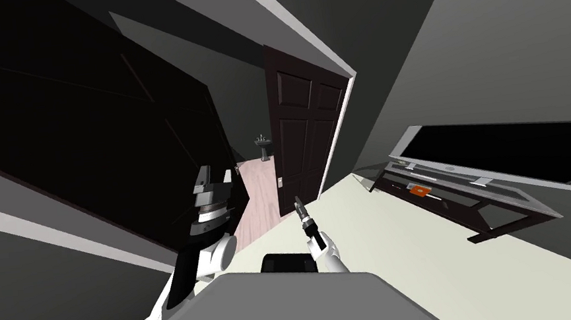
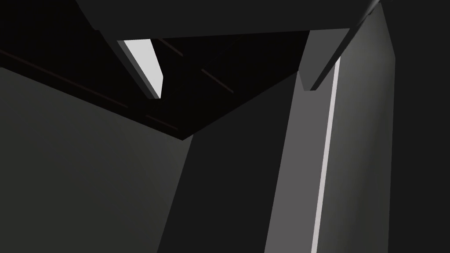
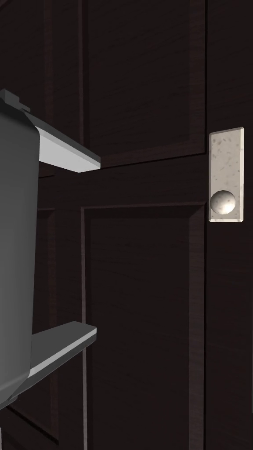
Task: Push the door open
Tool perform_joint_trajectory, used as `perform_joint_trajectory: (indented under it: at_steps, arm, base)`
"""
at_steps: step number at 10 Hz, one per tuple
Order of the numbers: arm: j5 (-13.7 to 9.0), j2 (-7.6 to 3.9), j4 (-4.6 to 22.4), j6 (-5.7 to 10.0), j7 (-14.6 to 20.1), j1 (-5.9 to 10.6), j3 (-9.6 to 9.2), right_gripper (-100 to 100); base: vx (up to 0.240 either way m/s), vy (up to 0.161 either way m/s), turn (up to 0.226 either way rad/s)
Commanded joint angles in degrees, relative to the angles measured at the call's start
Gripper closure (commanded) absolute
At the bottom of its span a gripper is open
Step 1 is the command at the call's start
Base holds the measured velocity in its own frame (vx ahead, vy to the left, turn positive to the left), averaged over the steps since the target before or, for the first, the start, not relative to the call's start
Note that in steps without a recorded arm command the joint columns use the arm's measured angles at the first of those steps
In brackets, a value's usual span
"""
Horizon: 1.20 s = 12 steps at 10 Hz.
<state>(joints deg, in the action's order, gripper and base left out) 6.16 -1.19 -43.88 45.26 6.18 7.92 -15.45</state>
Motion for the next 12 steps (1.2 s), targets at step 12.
perform_joint_trajectory:
  at_steps: [12]
  arm:
    - [0.7, 2.07, 12.1, 2.21, 1.6, 4.71, -2.52, -100]
  base:
    - [0.069, -0.022, 0.029]
